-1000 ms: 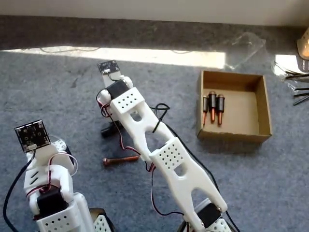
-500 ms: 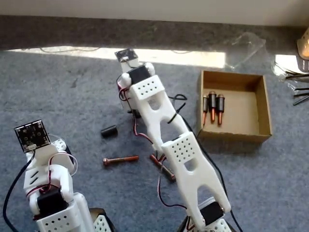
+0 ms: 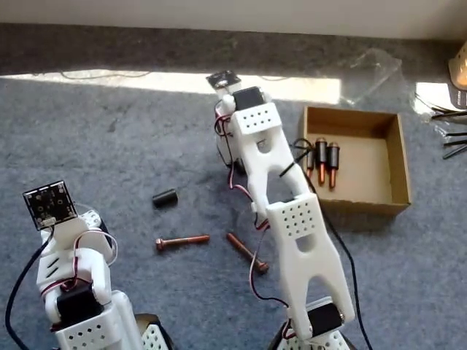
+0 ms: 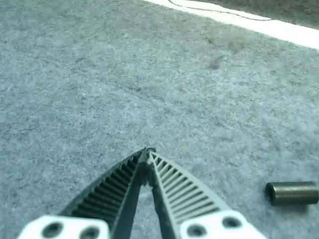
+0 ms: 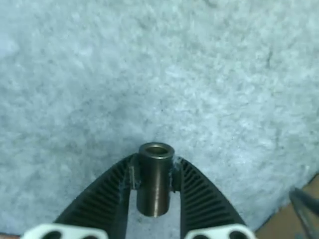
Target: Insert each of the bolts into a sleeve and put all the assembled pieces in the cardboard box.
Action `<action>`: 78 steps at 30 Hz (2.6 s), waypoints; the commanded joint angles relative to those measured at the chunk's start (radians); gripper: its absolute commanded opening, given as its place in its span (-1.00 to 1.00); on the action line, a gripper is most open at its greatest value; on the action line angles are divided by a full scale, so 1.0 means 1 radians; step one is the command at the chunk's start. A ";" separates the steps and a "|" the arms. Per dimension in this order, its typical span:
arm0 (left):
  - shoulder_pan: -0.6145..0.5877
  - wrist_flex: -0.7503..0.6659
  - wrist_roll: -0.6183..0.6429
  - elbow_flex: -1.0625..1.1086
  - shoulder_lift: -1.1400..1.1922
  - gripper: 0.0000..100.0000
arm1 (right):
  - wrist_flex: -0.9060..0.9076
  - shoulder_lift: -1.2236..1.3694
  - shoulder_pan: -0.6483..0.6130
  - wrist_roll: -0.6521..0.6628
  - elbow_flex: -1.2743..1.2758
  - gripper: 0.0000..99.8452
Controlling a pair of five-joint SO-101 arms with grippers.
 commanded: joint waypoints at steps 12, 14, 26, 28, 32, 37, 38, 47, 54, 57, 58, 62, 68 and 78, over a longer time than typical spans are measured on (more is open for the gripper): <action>0.018 -0.018 0.000 -0.005 -0.010 -0.96 | 0.001 -0.105 0.113 0.235 0.294 -0.95; 0.018 -0.018 0.000 -0.005 -0.010 -0.96 | 0.007 -0.061 0.136 0.247 0.291 -0.95; 0.018 -0.018 0.000 -0.004 -0.010 -0.96 | 0.005 -0.022 0.153 0.252 0.291 -0.95; 0.018 -0.018 0.000 -0.004 -0.010 -0.96 | 0.005 -0.022 0.153 0.252 0.291 -0.95; 0.018 -0.018 0.000 -0.004 -0.010 -0.96 | 0.007 -0.025 0.151 0.252 0.291 -0.98; 0.018 -0.018 0.000 -0.004 -0.010 -0.96 | 0.018 -0.107 0.159 0.245 0.243 -0.99; 0.018 -0.018 0.000 -0.004 -0.010 -0.96 | 0.018 -0.136 0.159 0.245 0.236 -0.99; 0.018 -0.018 0.000 -0.004 -0.010 -0.96 | 0.018 -0.371 0.159 0.245 0.249 -0.99; 0.018 -0.018 0.000 -0.004 -0.010 -0.96 | 0.016 -0.440 0.165 0.245 0.360 -0.99; 0.018 -0.018 0.000 -0.004 -0.010 -0.96 | 0.018 -0.530 0.171 0.245 0.364 -0.99; 0.018 -0.018 0.000 -0.001 -0.010 -0.96 | 0.018 -0.570 0.171 0.245 0.371 -0.99; 0.019 -0.081 -0.002 0.041 -0.010 -0.96 | 0.018 -0.768 0.174 0.245 0.469 -0.99; 0.019 -0.166 -0.002 0.076 -0.010 -0.96 | 0.010 -1.092 0.174 0.244 0.662 -0.99; 0.193 -0.091 -0.003 0.048 -0.010 -0.97 | -0.050 -1.506 0.176 0.244 0.977 -0.99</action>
